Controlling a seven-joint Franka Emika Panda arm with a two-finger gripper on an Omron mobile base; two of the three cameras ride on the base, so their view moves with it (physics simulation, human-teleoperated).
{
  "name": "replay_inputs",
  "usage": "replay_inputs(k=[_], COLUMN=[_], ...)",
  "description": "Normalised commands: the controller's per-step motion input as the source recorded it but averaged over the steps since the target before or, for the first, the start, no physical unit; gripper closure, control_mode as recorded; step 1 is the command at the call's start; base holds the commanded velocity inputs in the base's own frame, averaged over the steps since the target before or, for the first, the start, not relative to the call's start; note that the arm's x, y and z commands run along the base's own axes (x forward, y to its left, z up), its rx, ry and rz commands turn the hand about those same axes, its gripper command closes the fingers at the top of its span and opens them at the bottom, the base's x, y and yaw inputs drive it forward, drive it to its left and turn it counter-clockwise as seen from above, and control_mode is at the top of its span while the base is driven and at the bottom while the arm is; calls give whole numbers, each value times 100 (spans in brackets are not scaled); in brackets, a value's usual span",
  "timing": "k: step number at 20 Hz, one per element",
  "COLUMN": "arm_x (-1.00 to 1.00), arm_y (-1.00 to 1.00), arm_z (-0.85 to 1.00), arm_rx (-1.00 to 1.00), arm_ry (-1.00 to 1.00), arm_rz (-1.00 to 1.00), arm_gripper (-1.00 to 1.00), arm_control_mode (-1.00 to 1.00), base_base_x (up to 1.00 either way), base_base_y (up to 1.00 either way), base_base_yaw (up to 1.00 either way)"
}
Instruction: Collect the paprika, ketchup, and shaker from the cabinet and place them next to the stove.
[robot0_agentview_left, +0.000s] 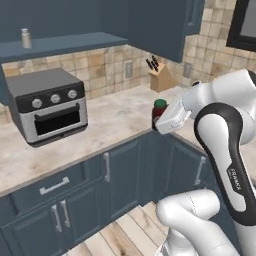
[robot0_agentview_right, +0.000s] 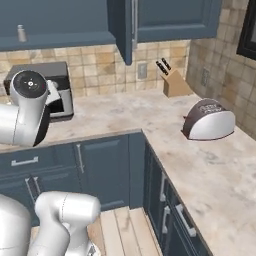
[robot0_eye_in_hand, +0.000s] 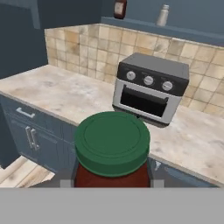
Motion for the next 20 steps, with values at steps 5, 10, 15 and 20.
replay_inputs(k=[5,10,15,20], arm_x=[0,0,0,0], arm_y=[0,0,0,0], arm_z=[0,0,0,0], arm_rx=[0,0,0,0], arm_ry=[0,0,0,0], arm_rz=[0,0,0,0], arm_gripper=[100,100,100,100], arm_control_mode=[100,100,100,100], base_base_x=[-37,-28,-13,0], base_base_y=[-48,-54,-54,-52], base_base_yaw=[-42,-39,-37,-34])
